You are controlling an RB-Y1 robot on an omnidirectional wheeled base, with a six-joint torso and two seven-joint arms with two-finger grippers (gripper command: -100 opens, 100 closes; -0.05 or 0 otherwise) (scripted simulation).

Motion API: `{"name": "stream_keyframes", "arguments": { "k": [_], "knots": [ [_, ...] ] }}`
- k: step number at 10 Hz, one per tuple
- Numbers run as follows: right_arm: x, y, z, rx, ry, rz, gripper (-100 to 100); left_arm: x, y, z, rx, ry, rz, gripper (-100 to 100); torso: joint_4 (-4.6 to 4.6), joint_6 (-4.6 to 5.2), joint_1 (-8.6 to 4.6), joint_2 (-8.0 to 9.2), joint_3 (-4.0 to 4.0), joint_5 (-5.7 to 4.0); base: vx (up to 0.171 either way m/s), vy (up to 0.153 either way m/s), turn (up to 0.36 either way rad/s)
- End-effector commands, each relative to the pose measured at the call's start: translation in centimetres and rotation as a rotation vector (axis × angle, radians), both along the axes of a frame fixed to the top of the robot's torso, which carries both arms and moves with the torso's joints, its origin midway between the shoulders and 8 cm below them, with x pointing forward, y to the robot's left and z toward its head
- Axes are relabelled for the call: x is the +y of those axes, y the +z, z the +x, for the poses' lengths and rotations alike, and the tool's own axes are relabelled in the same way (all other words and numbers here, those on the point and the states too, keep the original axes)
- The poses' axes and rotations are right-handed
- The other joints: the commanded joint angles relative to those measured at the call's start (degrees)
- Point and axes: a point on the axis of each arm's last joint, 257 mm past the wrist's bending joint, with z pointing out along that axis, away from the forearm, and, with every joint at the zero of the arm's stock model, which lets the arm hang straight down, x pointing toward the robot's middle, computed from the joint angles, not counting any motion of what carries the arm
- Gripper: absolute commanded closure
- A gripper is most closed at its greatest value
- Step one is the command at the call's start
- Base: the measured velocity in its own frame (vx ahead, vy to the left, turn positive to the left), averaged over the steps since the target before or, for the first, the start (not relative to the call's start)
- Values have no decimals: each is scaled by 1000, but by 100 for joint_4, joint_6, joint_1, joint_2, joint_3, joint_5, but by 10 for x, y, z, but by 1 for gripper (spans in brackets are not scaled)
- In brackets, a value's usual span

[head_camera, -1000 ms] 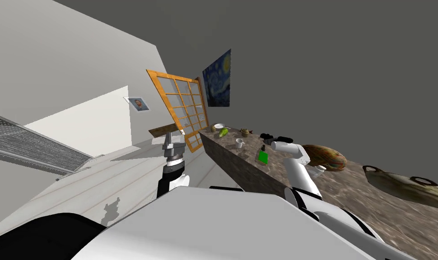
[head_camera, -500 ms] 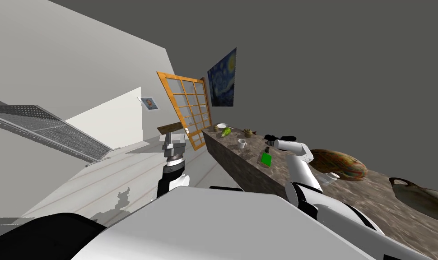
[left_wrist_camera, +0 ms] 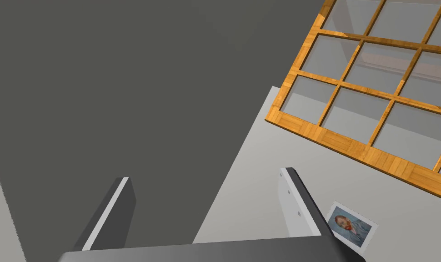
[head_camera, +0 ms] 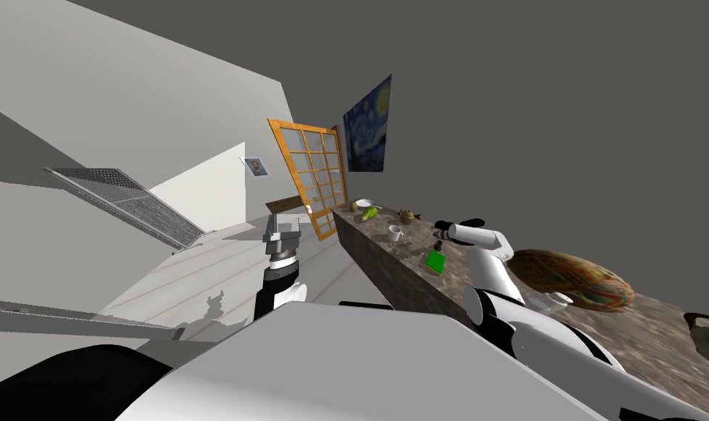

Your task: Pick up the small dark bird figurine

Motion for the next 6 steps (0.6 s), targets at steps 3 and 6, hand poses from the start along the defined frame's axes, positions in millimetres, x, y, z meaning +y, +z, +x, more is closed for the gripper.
{"name": "stream_keyframes", "arguments": {
  "k": [3, 6],
  "knots": [
    [-15, -15, -21, 52, -138, 143, -100, 0, 0, 0, 0, 0, 0, 0, -1, -1, -1, -3, -2, 0, -15, -37, 177],
    [-18, -30, -36, 83, -235, 239, -100, 0, 0, 0, 0, 0, 0, 0, 0, -4, -6, 2, 1, -1, -26, -44, 133]
  ]
}}
